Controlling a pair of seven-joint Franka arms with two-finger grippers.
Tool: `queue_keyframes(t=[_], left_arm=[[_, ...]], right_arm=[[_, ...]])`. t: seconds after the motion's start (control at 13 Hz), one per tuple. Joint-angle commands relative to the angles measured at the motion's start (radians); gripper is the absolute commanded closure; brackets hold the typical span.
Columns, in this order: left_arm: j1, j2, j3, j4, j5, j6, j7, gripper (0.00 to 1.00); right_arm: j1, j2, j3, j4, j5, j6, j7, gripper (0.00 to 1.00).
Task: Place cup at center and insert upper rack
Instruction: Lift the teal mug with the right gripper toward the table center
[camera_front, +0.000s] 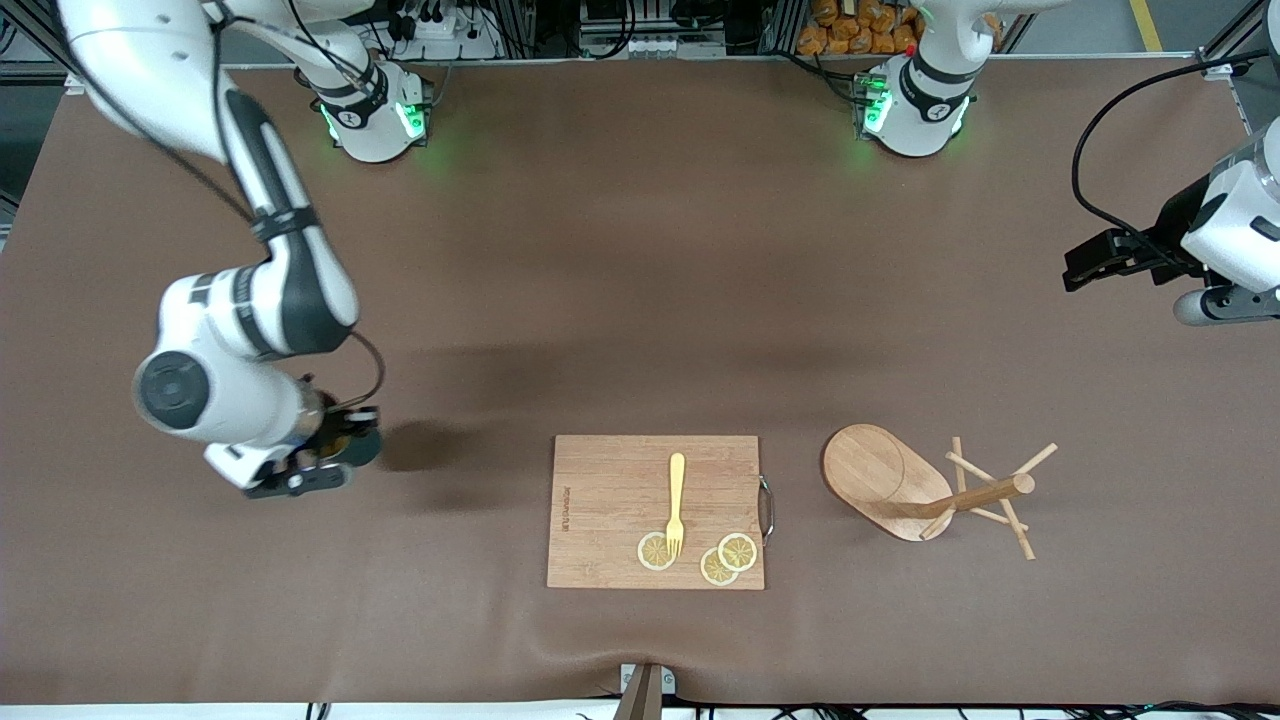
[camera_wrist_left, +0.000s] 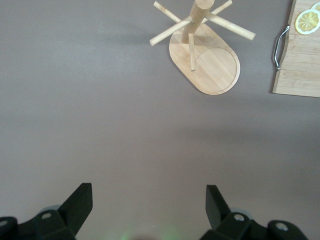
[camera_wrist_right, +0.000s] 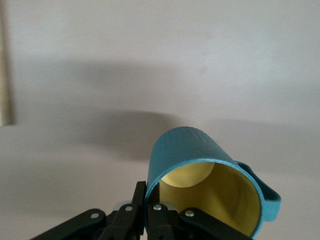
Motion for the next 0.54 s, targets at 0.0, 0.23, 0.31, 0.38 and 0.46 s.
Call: queue_keyframes(t=[0.0, 0.23, 0.31, 0.38, 0.46], left_arm=[[0.009, 0.003, -0.005, -0.003, -0.011, 0.012, 0.019, 0.00], [0.009, 0.003, -0.005, -0.011, -0.011, 0.012, 0.019, 0.00], [0.009, 0.004, -0.005, -0.011, -0.010, 0.015, 0.019, 0.00], [0.010, 0.006, -0.005, -0.011, -0.010, 0.017, 0.019, 0.00], [0.009, 0.009, -0.005, -0.011, -0.010, 0.020, 0.019, 0.00]], right_arm=[[0.115, -0.044, 0.003, -0.015, 0.003, -0.018, 0.181, 1.00], [0.257, -0.042, 0.003, -0.009, 0.003, -0.012, 0.347, 1.00], [0.306, -0.039, 0.006, -0.001, 0.004, -0.010, 0.403, 1.00], [0.349, -0.036, 0.009, 0.009, 0.003, -0.010, 0.486, 1.00], [0.388, -0.028, 0.010, 0.025, 0.003, -0.009, 0.570, 1.00]])
